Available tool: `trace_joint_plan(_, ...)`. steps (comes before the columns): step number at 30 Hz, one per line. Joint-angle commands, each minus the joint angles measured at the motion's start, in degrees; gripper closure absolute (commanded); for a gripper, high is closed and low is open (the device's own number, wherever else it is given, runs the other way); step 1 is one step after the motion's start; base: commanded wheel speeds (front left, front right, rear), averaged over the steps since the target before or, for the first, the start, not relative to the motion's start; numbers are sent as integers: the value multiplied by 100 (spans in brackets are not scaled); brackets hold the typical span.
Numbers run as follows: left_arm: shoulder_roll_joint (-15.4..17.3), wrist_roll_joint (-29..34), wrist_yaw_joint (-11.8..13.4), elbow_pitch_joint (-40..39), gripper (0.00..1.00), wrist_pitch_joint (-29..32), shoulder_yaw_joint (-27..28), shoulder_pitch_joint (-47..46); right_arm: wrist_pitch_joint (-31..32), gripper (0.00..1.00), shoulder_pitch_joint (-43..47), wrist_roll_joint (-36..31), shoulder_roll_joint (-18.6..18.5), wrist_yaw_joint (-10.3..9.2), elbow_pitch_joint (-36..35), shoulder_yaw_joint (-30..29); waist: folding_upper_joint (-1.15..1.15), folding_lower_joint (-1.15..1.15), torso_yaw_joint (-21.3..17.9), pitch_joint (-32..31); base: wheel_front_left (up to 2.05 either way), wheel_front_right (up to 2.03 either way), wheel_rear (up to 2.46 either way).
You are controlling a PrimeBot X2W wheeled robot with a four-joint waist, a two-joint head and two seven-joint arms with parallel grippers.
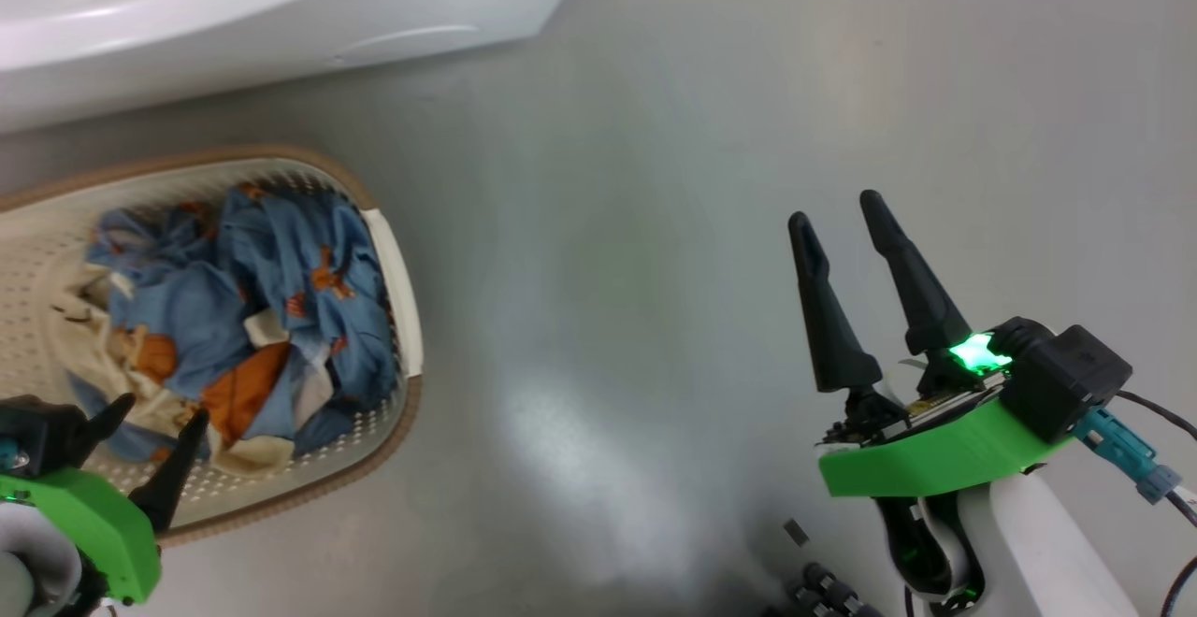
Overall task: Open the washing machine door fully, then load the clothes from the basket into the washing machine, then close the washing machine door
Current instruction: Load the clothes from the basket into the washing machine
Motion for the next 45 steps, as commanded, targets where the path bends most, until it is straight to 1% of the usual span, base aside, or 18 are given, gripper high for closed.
trace_joint_plan(1, 292, -47, 3, 15, 0, 4, 138, -73, -46, 0, 34, 58, -25, 32, -153, 163, 0, 0, -188, 208, 0, 0, 0)
trace_joint_plan(7, 430, -321, 3, 304, 0, 90, -242, -404, -46, 0, -14, 193, -25, 32, -266, 317, 0, 0, -363, 520, 0, 0, 0)
trace_joint_plan(11, 602, -393, 3, 477, 0, 192, -481, -683, -46, 0, -42, 246, -25, 32, -360, 365, 0, 0, -483, 751, 0, 0, 0)
trace_joint_plan(15, 762, -616, 3, 488, 0, 255, -731, -1007, -46, 0, -49, 321, -25, 32, -471, 421, 0, 0, -617, 980, 0, 0, 0)
trace_joint_plan(19, 854, -778, 3, 439, 0, 322, -928, -1243, -46, 0, -58, 373, -25, 32, -494, 466, 0, 0, -686, 1088, 0, 0, 0)
trace_joint_plan(24, 880, -947, 3, 349, 0, 380, -1172, -1510, -46, 0, -65, 409, -25, 32, -532, 516, 0, 0, -750, 1155, 0, 0, 0)
trace_joint_plan(31, 859, -1191, 3, 570, 0, 495, -1419, -1819, -46, 0, -68, 419, -25, 32, -584, 574, 0, 0, -867, 1240, 0, 0, 0)
trace_joint_plan(35, 865, -1440, 3, 393, 0, 627, -1646, -1907, -46, 0, -27, 391, -25, 32, -608, 560, 0, 0, -888, 1248, 0, 0, 0)
trace_joint_plan(36, 883, -1476, 3, 384, 9, 639, -1696, -1938, -46, 0, -21, 386, -25, 32, -608, 559, 0, 0, -889, 1246, 0, 0, 0)
trace_joint_plan(37, 894, -1510, 3, 386, 60, 642, -1741, -1966, -46, 0, -18, 383, -25, 32, -605, 557, 0, 0, -891, 1242, 0, 0, 0)
trace_joint_plan(38, 898, -1541, 3, 397, 100, 635, -1784, -1991, -46, 0, -19, 382, -25, 32, -601, 557, 0, 0, -894, 1235, 0, 0, 0)
trace_joint_plan(45, 862, -1712, 3, 366, 100, 456, -2059, -2072, -46, 0, -23, 368, -25, 32, -580, 525, 0, 0, -833, 1097, 0, 0, 0)
